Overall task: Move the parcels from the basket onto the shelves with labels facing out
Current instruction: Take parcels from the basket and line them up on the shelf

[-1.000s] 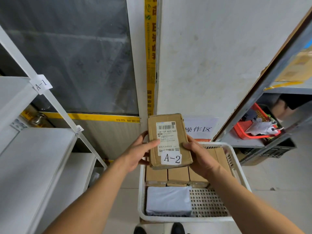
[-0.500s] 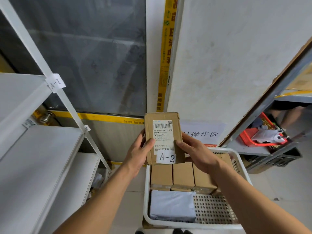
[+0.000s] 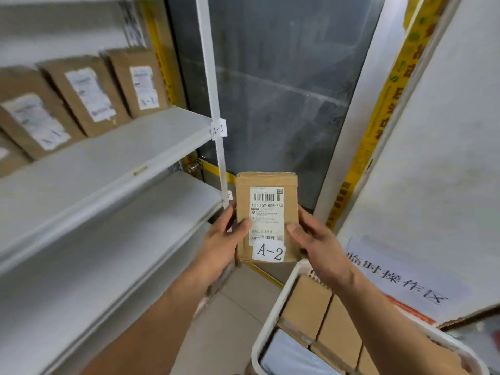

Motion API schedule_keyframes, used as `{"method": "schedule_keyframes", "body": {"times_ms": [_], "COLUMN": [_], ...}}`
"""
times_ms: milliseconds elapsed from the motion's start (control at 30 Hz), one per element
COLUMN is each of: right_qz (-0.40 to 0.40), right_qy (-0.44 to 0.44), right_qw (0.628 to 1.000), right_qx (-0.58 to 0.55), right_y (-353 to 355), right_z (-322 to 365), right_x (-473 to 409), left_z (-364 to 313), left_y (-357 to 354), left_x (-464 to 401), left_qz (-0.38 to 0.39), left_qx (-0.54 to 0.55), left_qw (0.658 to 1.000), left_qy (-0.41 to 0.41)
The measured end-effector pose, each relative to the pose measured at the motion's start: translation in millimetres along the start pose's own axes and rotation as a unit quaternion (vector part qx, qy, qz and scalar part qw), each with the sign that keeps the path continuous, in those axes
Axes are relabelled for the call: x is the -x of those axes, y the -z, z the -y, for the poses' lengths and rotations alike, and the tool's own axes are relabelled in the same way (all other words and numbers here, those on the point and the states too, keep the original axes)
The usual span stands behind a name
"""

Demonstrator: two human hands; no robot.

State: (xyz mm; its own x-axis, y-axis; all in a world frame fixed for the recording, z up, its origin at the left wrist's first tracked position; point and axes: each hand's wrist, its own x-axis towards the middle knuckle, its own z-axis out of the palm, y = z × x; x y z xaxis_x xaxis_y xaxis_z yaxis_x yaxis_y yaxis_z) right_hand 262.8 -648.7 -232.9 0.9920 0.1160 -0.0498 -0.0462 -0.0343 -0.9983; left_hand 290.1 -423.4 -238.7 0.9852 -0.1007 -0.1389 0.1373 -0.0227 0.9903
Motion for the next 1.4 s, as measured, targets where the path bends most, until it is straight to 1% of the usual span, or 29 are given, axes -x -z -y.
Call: {"method": "schedule_keyframes", "body": {"times_ms": [67,167,267,333,467,633,800,967,1167,1400], "right_qz": [0.022,0.067,0.115,0.153,0.236,0.327,0.386,0.444,0.477,0.527], "right_qy": [0.011,0.002,-0.001,0.013,0.057,0.098,0.13,0.155,0.182,0.177], "right_qw": [1.0,0.997,0.993,0.987,0.97,0.94,0.914,0.882,0.86,0.831], "right_qx": [-0.017,-0.045,-0.037,-0.037,-0.026,-0.008,0.001,0.021,0.021,0.001], "right_y": [-16,-47,-86,-116,-178,-265,-355,-434,-520,-620], "right_z": [7,18,32,46,79,113,132,137,135,130], "right_x": [-11,-27,-39,-42,-43,-35,-18,-5,9,29], "left_z": [-9,-21,-34,-44,-62,-82,-82,-73,-66,-57], "left_y": [18,46,79,103,153,219,289,343,390,443], "left_x": [15,40,71,93,135,191,243,289,339,392], "left_qz": [-0.044,-0.106,-0.151,-0.191,-0.256,-0.31,-0.372,-0.429,-0.488,-0.56], "left_qx": [-0.011,-0.017,-0.018,-0.012,-0.022,-0.024,-0.038,-0.035,-0.033,-0.028], "left_qw": [0.999,0.992,0.985,0.977,0.956,0.933,0.908,0.88,0.848,0.807], "left_qy": [-0.03,-0.06,-0.081,-0.098,-0.144,-0.181,-0.19,-0.2,-0.205,-0.186]}}
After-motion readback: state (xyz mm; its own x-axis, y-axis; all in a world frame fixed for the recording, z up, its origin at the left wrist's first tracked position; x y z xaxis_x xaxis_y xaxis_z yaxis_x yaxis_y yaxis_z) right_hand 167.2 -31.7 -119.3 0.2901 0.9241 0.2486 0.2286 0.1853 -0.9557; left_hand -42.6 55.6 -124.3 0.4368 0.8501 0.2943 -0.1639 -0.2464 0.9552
